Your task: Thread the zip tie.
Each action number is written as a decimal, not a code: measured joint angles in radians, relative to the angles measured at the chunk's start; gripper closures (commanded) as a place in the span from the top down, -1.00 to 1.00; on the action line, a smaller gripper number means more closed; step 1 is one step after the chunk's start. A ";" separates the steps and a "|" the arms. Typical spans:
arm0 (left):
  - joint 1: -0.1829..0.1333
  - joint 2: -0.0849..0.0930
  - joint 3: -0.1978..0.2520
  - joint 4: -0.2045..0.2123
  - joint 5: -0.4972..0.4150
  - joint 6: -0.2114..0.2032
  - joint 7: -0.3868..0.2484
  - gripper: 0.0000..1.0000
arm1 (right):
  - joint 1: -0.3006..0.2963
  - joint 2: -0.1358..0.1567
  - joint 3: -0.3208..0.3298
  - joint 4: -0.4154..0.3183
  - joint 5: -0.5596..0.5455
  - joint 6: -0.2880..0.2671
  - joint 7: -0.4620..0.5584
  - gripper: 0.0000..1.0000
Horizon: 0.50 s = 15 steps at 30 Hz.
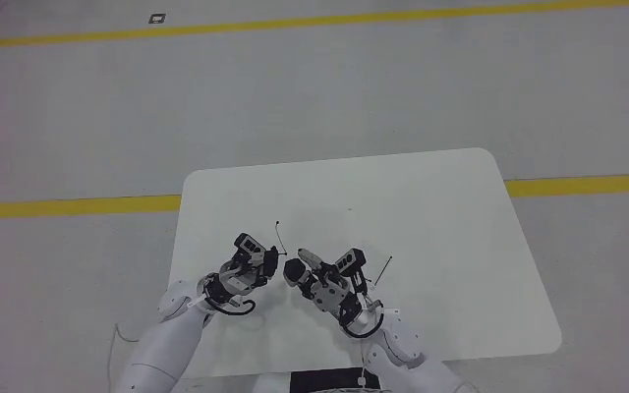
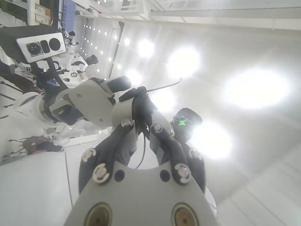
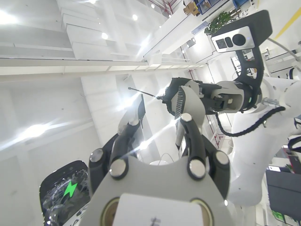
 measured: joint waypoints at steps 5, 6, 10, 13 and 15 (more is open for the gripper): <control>0.000 0.000 0.000 0.000 0.000 0.000 0.000 -1.00 | 0.005 -0.002 -0.012 0.000 0.004 0.001 0.000 -0.58; 0.000 0.000 0.000 0.000 0.000 0.000 0.000 -1.00 | 0.006 -0.002 -0.014 0.000 0.004 0.001 -0.001 -0.60; 0.000 0.000 0.000 0.000 0.000 0.000 0.000 -1.00 | 0.012 -0.004 -0.024 0.005 0.005 0.001 -0.003 -0.60; 0.000 0.000 0.000 0.000 0.000 0.000 0.000 -1.00 | 0.016 -0.005 -0.029 0.008 0.004 0.000 -0.007 -0.64; 0.000 0.000 0.000 0.000 0.000 0.000 0.000 -1.00 | 0.018 -0.006 -0.030 0.010 0.001 -0.003 -0.011 -0.64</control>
